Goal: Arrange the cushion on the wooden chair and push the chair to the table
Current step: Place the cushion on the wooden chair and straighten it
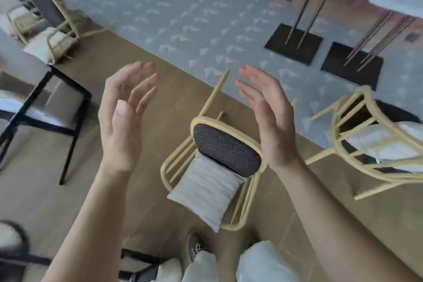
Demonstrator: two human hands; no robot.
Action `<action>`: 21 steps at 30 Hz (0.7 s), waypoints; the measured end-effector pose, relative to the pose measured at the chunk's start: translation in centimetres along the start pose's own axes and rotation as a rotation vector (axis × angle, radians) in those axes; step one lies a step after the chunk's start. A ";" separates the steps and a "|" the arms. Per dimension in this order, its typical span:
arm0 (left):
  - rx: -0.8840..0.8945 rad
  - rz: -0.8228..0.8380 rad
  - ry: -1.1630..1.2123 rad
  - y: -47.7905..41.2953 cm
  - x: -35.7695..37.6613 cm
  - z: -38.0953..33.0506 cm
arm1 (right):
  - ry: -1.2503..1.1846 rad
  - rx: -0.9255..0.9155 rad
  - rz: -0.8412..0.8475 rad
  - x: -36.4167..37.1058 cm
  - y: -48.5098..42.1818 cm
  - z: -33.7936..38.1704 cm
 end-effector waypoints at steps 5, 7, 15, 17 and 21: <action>-0.183 0.051 0.035 2.2 -1.0 13.5 | 0.055 0.213 -0.119 0.2 3.3 -13.2; -0.260 0.062 0.022 3.8 -0.9 19.8 | 0.051 0.309 -0.153 0.5 5.1 -19.4; -0.448 0.210 0.027 11.9 -0.9 44.5 | 0.077 0.484 -0.289 0.4 13.8 -44.4; -0.450 0.212 -0.006 14.1 -2.3 50.5 | 0.076 0.539 -0.328 0.4 16.7 -50.9; -0.492 0.222 -0.120 19.0 -5.9 61.4 | 0.107 0.652 -0.351 1.3 22.5 -62.3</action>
Point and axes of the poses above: each hand's wrist, its own y-axis away from the middle knuckle, its own x-axis out of the palm, z = x × y, the point moved 10 cm from there along -y, towards the middle knuckle, and after that the axes turned 5 degrees about y, right-handed, at the moved point
